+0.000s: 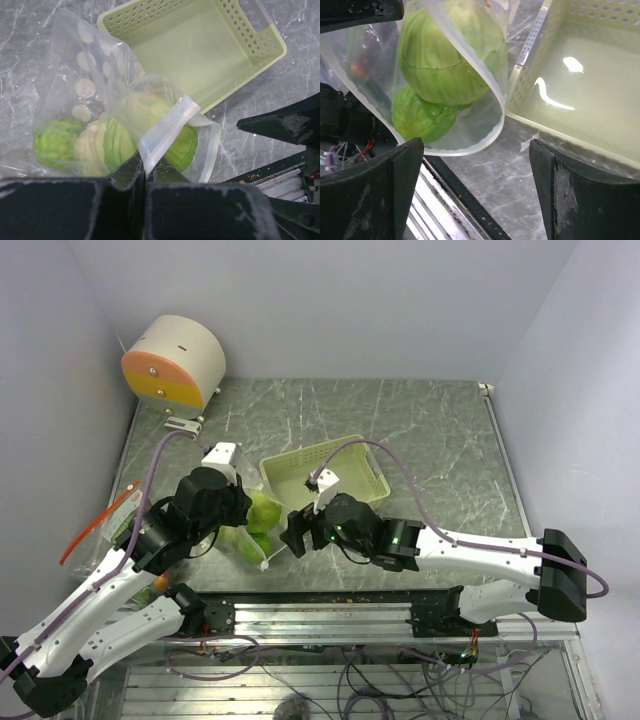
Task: Place the food in the zip-top bag and seal the zipper
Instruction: Adjust the zipper food storage bag at the center of the board.
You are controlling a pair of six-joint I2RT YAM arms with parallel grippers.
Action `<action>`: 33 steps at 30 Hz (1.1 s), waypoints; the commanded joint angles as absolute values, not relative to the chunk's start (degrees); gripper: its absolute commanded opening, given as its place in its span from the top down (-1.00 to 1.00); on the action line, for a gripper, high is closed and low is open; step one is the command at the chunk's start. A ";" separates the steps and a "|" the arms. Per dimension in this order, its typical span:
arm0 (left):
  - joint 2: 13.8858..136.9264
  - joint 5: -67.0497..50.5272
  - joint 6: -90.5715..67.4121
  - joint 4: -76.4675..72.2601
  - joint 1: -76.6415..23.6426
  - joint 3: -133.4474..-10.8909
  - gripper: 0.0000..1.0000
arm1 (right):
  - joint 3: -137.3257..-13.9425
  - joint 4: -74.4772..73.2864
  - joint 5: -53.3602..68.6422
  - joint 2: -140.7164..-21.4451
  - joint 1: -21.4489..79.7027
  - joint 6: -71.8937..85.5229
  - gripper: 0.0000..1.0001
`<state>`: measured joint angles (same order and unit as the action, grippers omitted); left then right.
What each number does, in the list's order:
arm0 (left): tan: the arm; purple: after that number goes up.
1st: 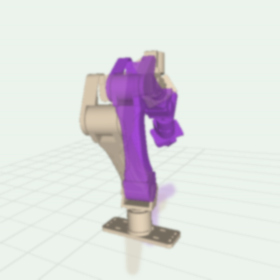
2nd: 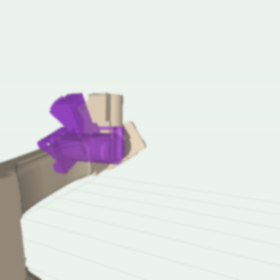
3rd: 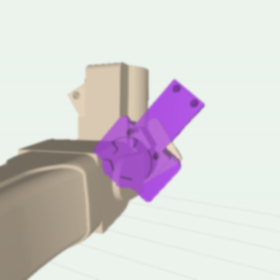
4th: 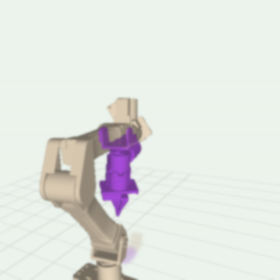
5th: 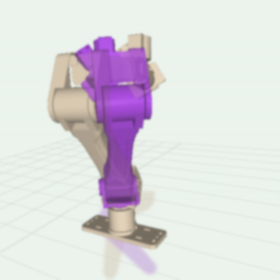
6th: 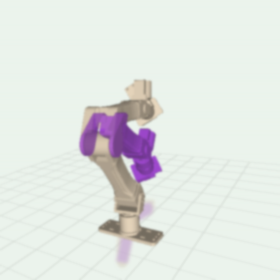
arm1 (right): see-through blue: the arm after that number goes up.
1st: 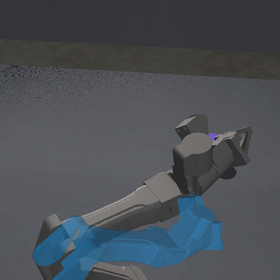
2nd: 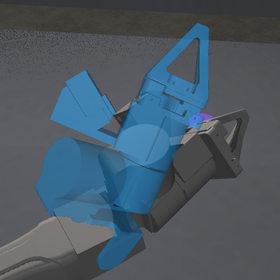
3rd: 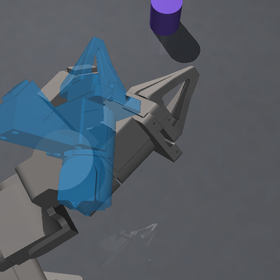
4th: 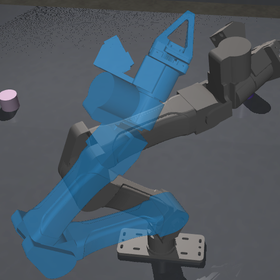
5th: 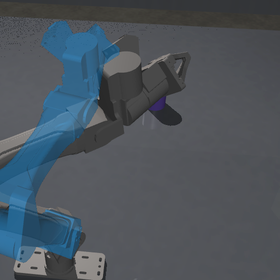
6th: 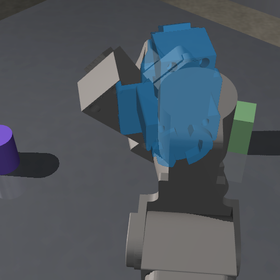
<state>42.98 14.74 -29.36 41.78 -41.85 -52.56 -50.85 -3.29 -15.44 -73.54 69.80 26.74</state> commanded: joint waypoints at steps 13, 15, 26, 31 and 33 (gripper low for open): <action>42.28 14.43 -28.31 38.28 -42.09 -55.63 0.86 | -50.06 1.57 -10.41 -78.46 69.61 34.00 -0.48; 42.19 14.10 -28.43 37.62 -42.10 -55.48 0.86 | -50.58 2.16 -10.13 -79.63 69.67 33.81 -0.35; 42.47 15.57 -27.12 37.45 -42.09 -56.90 0.86 | -57.77 0.35 -9.91 -83.93 69.58 35.06 1.00; 43.65 18.13 -24.99 39.19 -42.09 -58.93 0.86 | -65.26 -2.45 -11.88 -82.17 68.54 41.01 1.00; 43.73 19.40 -24.20 39.73 -42.07 -59.72 0.86 | -66.78 -1.36 -11.93 -81.19 67.95 43.29 1.00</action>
<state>43.77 16.78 -26.37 41.80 -41.82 -56.23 -62.52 -2.98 -10.13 -83.99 69.21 37.87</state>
